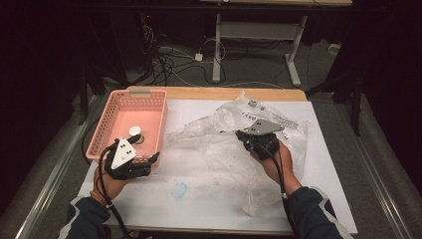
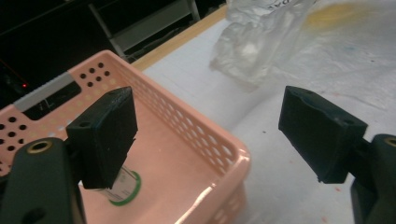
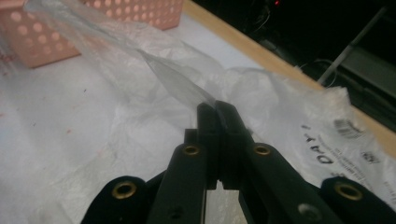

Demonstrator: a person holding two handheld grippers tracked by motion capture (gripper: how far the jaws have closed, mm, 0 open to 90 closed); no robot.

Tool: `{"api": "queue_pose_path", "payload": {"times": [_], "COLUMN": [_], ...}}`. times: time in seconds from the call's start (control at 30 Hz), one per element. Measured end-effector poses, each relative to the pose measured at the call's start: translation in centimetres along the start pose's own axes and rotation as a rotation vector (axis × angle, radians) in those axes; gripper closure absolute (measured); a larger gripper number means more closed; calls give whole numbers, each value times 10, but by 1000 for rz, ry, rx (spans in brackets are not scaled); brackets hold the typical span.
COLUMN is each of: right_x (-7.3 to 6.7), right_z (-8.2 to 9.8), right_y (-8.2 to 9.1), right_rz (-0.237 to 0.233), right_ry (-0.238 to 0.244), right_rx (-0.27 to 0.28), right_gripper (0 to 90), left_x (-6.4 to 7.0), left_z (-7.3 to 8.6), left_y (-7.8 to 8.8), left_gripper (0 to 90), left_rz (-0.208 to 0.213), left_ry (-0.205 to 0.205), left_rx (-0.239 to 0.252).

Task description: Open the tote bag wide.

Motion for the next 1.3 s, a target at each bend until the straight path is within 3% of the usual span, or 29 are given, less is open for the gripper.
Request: {"api": "queue_pose_path", "payload": {"times": [0.13, 0.2, 0.37, 0.5, 0.73, 0.9, 0.93, 1.1, 1.13, 1.3], "right_x": [6, 11, 11, 14, 12, 10, 10, 12, 13, 13], "right_z": [-10, -18, -23, -22, -19, -17, -17, -17, -17, -17], "right_y": [7, 15, 24, 26, 24, 22, 21, 23, 25, 27], "right_rz": [38, 53, 107, 105, 76, 65, 66, 71, 77, 77], "right_ry": [2, -5, -2, -18, -7, -3, -3, -7, -9, -11], "right_rx": [42, 91, 151, 185, 179, 168, 166, 170, 178, 182], "right_gripper": [900, 900, 900, 900, 900, 895, 895, 896, 896, 896], "left_x": [-16, -25, -43, -61, -91, -104, -106, -108, -108, -112], "left_z": [-11, -15, -21, -20, -16, -8, -3, 2, 3, 8], "left_y": [0, -1, -14, -31, -63, -80, -87, -97, -98, -107], "left_gripper": [188, 188, 187, 173, 177, 200, 238, 296, 370, 414], "left_rz": [-23, -22, -36, -38, -46, -10, 7, 2, 11, 53], "left_ry": [22, 34, 22, 8, 29, 59, 54, 37, 32, 52], "left_rx": [-32, -42, -123, -215, -377, -475, -539, -609, -626, -693]}}
Point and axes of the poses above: each handheld gripper's, and its own axes: y roughly backward along the jaws, z roughly out of its underside, x roughly to its right, the point moved 1 cm from there along -y, roughly forward along the jaws, and after that the axes turned 3 degrees about y, right-handed, at the moved point
